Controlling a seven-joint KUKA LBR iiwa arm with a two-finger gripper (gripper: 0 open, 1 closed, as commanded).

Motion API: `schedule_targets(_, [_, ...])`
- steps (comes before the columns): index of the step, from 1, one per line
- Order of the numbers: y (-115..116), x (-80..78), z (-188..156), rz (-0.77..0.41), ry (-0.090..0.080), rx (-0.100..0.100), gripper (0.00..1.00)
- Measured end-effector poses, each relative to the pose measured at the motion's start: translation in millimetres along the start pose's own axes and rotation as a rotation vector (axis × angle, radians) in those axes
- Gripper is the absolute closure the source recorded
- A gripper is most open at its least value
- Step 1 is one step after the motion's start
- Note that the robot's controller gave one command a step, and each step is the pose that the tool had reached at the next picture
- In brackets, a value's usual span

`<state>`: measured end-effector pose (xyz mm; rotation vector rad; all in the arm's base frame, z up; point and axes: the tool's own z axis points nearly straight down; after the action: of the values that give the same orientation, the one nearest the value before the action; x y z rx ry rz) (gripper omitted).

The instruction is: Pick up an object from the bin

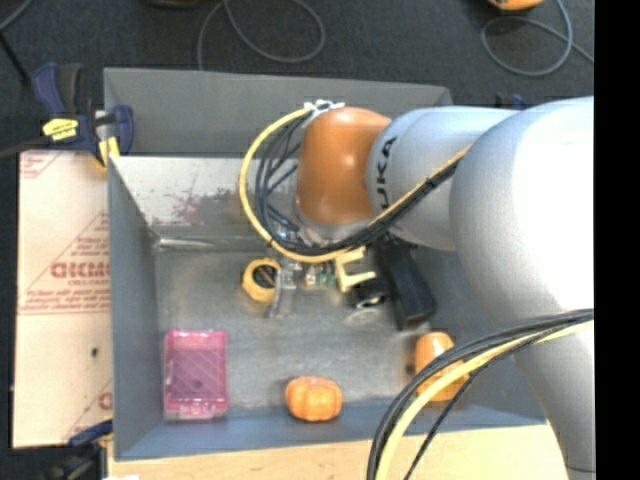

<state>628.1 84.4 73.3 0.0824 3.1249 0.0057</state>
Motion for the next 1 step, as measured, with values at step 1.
schedule_targets(1, [-3.9,-4.2,-0.2,-0.204,-0.008,0.002,0.00])
